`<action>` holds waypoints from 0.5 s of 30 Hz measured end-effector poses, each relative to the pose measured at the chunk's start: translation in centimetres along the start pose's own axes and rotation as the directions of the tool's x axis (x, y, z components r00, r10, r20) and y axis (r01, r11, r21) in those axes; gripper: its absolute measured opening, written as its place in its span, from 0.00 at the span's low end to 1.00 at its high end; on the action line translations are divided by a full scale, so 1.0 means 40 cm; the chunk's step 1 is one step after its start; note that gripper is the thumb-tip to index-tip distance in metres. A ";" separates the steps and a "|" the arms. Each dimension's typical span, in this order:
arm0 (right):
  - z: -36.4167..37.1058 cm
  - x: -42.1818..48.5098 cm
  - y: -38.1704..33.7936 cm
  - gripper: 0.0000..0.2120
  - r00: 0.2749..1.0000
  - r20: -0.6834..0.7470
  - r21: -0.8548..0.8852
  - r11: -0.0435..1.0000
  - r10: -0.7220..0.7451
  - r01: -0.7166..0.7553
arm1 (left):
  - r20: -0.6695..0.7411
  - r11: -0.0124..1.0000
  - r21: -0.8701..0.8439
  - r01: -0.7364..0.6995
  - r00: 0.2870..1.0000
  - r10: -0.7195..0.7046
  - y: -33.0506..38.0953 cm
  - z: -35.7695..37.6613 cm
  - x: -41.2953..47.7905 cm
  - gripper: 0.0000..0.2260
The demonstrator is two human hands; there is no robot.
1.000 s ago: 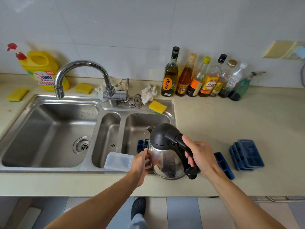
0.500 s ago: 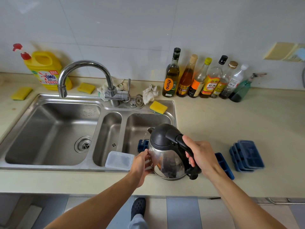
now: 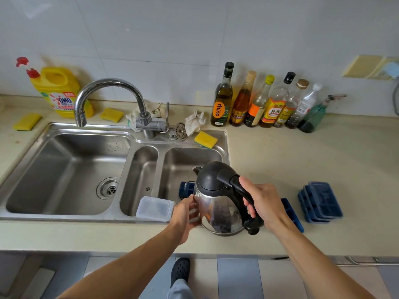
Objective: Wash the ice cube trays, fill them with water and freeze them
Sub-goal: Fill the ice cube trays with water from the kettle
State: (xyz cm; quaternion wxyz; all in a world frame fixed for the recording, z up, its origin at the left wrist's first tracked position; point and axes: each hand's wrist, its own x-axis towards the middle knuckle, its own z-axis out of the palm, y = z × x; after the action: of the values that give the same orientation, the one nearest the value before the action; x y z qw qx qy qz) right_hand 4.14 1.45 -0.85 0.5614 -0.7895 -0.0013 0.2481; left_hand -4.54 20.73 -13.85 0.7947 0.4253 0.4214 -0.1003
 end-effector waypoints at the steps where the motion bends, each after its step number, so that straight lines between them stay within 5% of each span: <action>1: -0.003 0.000 0.000 0.26 1.000 0.000 0.000 1.000 0.001 -0.001 | 0.003 1.000 0.002 0.000 1.000 0.000 0.001 0.004 -0.002 0.18; 15: -0.040 -0.025 -0.020 0.28 0.999 -0.042 -0.025 1.000 -0.018 0.017 | -0.001 1.000 0.005 0.010 1.000 -0.010 0.003 0.049 -0.015 0.17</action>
State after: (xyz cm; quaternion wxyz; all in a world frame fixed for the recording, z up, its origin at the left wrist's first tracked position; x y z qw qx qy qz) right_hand 4.13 0.05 0.66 0.5535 -0.8015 0.0006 0.2265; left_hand -3.68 19.19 -12.77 0.7930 0.4251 0.4235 -0.1054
